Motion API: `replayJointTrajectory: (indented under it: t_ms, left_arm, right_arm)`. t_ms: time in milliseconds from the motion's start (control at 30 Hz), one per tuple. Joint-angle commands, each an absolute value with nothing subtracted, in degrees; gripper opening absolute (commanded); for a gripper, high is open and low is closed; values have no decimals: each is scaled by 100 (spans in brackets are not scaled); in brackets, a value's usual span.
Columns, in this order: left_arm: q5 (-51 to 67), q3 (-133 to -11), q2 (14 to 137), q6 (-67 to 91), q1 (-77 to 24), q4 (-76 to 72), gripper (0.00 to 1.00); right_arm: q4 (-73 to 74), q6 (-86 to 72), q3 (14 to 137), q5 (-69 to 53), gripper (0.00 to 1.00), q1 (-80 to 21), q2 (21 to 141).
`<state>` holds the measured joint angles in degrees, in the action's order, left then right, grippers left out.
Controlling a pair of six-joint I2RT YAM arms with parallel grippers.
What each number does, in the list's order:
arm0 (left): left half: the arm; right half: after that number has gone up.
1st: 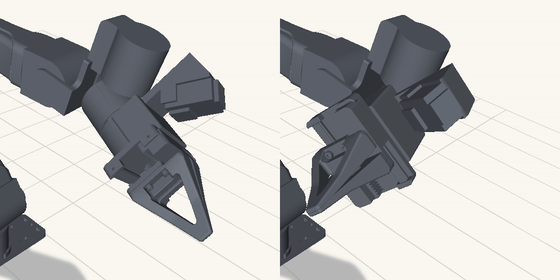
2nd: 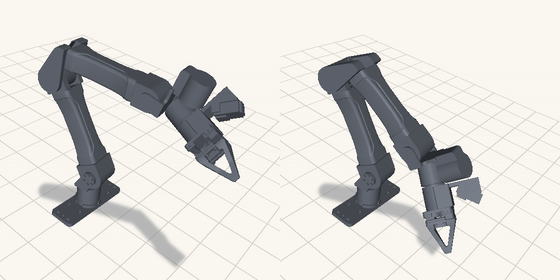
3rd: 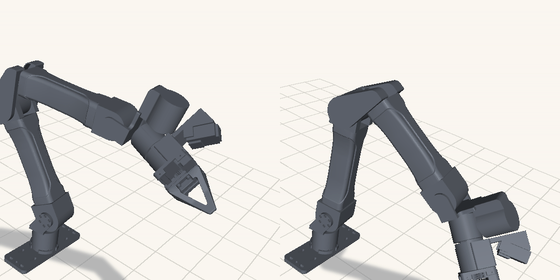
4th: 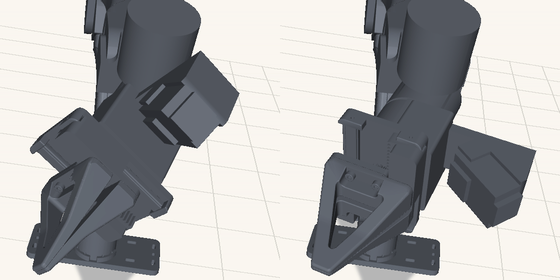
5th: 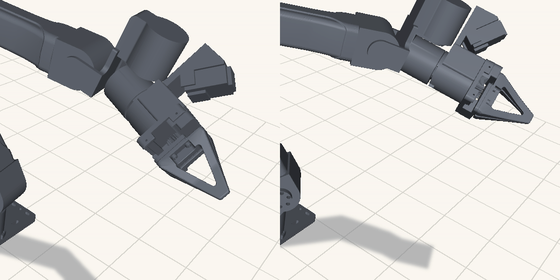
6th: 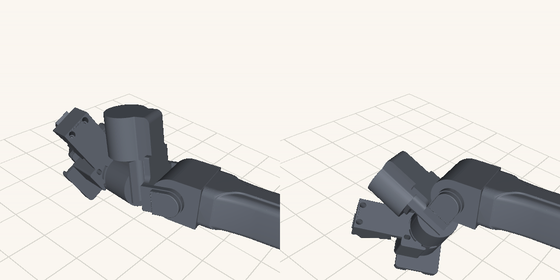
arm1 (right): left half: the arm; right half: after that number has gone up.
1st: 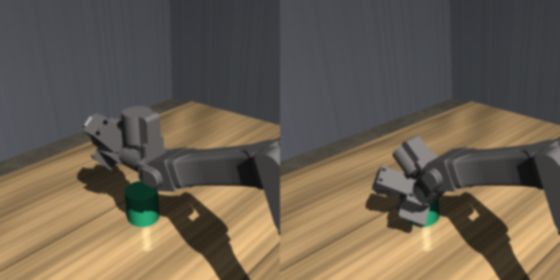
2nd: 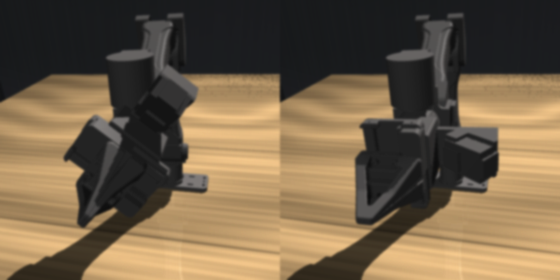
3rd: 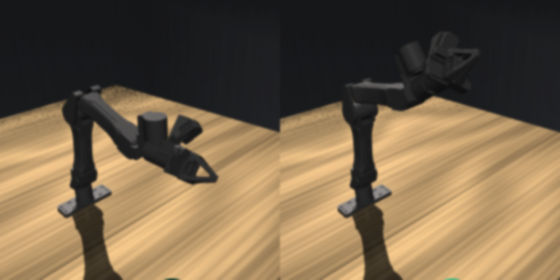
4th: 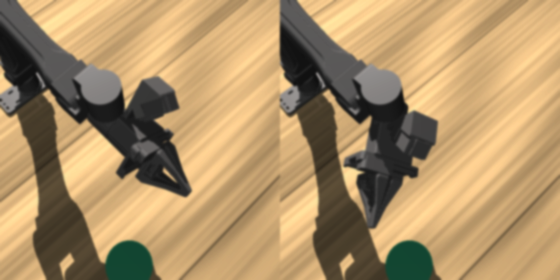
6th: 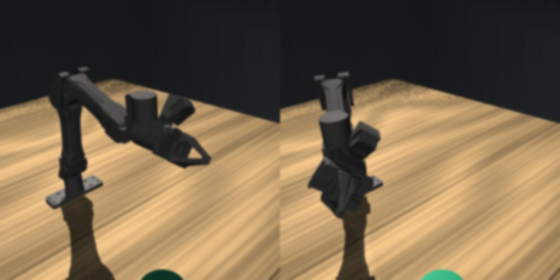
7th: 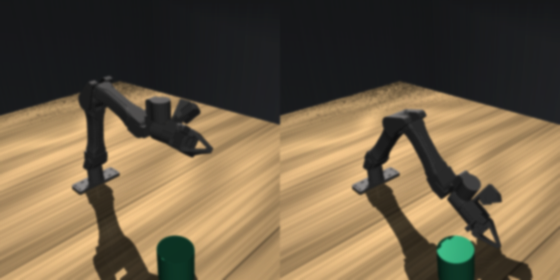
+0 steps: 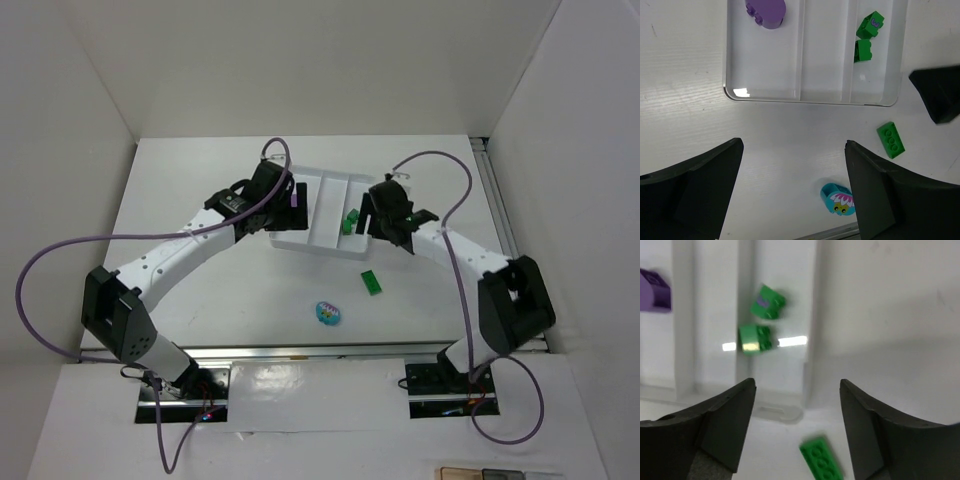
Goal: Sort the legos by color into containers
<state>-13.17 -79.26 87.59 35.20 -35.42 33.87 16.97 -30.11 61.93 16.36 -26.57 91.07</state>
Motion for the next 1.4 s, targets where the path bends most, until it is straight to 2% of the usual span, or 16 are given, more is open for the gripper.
replayJointTrajectory:
  t_ms: [0,100,233,500,633,667,767,800,833,933,1033,1367]
  left_arm:
    - [-1301,-7945,8561,3621,-3577,3393,95]
    - [-1406,-7998,8613,3621,-3577,3393,95]
    - [-1406,-8129,8666,3568,-3629,3393,96]
    - [-1406,-8078,8719,3568,-3630,3393,96]
    - [-1459,-8024,8719,3568,-3630,3393,96]
    - [-1459,-8024,8719,3568,-3682,3393,96]
    - [-1459,-8024,8771,3568,-3683,3393,96]
    - [-1459,-8024,8771,3568,-3683,3393,96]
    - [-1407,-8024,8771,3568,-3683,3393,96]
    - [-1345,-8024,8771,3568,-3683,3393,96]
    - [-1406,-7972,8833,3709,-3788,3568,96]
    - [-1038,-6962,8675,4209,-4509,3718,90]
  right_arm:
    - [2038,-2936,5399,1837,83,-2934,8158]
    - [2214,-3128,4600,1566,90,-3224,7623]
    - [1873,-3085,4035,1005,90,-3383,7392]
    - [1758,-2654,4148,853,87,-3506,8366]
    - [1906,-2838,4201,1247,69,-3665,8561]
    - [1959,-2900,4201,1474,56,-3726,8561]
    - [2240,-3146,4306,1949,39,-3840,8333]
    - [2337,-3207,4307,2073,29,-3910,8202]
    - [2521,-3269,4455,2153,27,-3911,7896]
    - [2663,-3270,4753,2364,27,-3964,7333]
    - [2663,-3112,5114,2417,27,-3964,7260]
    - [1670,-2400,6370,2399,31,-3587,9025]
